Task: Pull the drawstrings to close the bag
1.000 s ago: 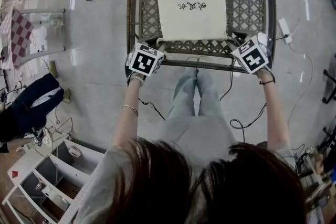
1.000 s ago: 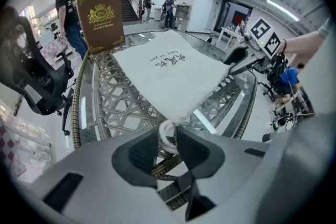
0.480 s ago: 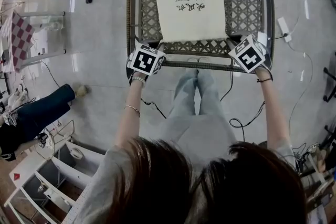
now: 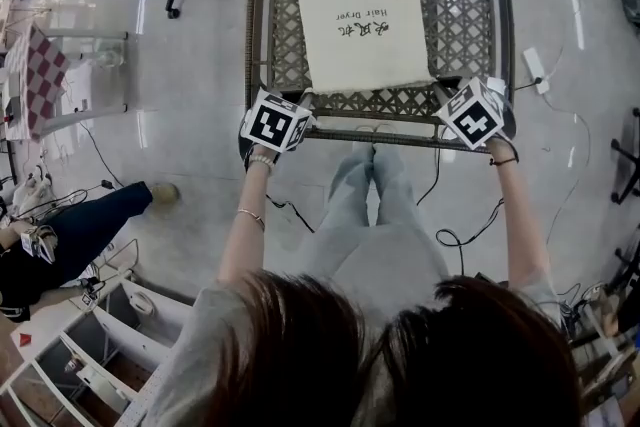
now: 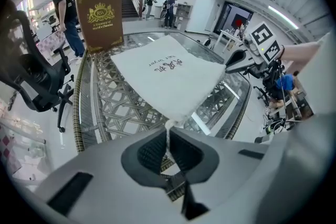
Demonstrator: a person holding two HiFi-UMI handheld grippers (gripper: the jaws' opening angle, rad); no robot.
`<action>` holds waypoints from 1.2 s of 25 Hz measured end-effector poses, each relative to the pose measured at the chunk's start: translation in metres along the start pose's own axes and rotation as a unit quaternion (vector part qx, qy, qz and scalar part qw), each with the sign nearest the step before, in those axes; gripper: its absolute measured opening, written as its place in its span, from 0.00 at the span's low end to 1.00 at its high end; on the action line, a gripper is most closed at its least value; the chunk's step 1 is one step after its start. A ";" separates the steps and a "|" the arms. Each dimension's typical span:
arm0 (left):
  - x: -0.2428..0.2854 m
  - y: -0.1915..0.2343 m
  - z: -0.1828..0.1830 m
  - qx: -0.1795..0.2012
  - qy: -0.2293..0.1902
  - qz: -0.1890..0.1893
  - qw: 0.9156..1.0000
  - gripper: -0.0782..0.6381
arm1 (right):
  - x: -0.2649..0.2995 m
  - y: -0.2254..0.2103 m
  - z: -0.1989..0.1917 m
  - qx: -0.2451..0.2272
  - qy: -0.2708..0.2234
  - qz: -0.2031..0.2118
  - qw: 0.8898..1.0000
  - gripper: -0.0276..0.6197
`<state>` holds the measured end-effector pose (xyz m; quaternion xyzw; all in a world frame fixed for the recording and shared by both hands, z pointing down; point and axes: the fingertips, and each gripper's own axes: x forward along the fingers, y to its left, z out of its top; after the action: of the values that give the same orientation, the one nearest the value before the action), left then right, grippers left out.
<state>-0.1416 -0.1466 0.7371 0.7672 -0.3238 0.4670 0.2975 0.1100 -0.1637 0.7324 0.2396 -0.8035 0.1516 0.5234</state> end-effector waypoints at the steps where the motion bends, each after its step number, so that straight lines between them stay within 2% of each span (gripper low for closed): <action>1: -0.003 0.001 0.003 0.002 -0.004 0.002 1.000 0.16 | -0.004 -0.003 0.003 -0.006 -0.003 -0.004 1.000 0.09; 15: -0.063 0.011 0.058 0.009 -0.068 0.026 0.997 0.15 | -0.068 -0.038 0.054 -0.029 -0.057 -0.052 0.997 0.09; 30: -0.124 0.024 0.108 0.024 -0.134 0.059 0.989 0.15 | -0.128 -0.066 0.105 -0.061 -0.106 -0.118 0.985 0.08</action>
<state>-0.1473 -0.2156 0.5866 0.8092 -0.3939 0.3847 0.2048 0.1084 -0.2422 0.5721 0.3155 -0.8283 0.0131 0.4629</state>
